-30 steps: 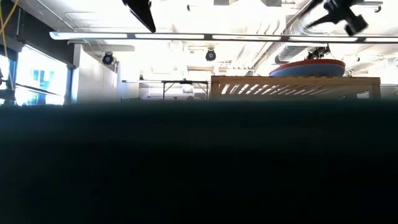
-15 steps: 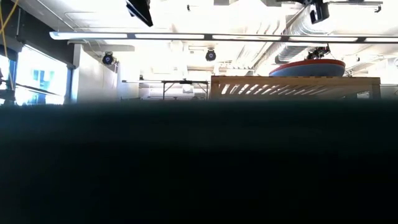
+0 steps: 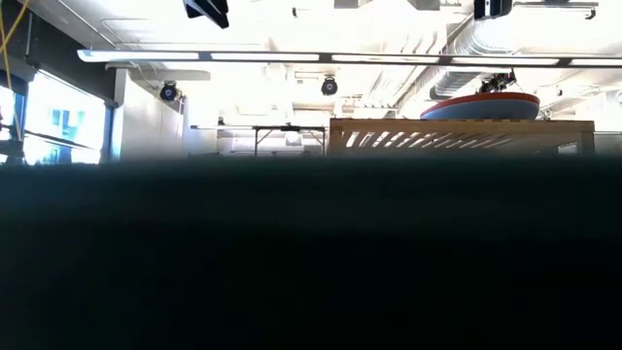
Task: Place and stack plates onto a shelf
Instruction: Stack the dark green plate on the orange plate on the shelf
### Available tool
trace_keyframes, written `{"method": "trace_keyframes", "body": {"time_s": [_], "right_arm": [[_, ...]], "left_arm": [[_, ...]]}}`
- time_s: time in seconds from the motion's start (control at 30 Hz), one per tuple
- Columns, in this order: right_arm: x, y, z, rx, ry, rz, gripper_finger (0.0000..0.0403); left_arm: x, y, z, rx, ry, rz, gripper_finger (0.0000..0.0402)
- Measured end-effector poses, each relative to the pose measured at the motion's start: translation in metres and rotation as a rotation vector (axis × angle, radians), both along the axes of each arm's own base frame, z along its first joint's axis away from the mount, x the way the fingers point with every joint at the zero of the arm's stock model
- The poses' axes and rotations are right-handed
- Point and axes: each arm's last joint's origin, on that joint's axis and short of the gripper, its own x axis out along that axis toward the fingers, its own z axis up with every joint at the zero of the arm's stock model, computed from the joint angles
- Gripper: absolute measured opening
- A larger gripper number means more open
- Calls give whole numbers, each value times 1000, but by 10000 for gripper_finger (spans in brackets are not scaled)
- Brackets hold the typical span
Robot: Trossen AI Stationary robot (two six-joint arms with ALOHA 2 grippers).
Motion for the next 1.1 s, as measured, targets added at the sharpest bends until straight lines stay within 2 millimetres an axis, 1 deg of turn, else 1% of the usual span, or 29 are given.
{"method": "trace_keyframes", "body": {"time_s": [0.07,0.27,0.53,0.73,0.83,1.0,1.1], "right_arm": [[0,4,0,-5,1,28,114],[0,13,0,-6,1,80,114],[0,20,-1,-5,8,119,114],[-1,23,-1,-7,12,130,114],[-1,23,-3,-7,26,135,114],[-2,23,-6,-8,59,134,114],[-2,23,-6,-37,61,138,114]], "left_arm": [[5,-8,-4,-23,15,22,117],[31,-34,-27,-74,61,58,117],[65,-61,-70,-117,177,88,117],[87,-76,-107,-126,261,112,117],[99,-84,-123,-164,266,100,117],[115,-93,-144,-210,248,106,117],[121,-95,-151,-237,244,123,117]]}}
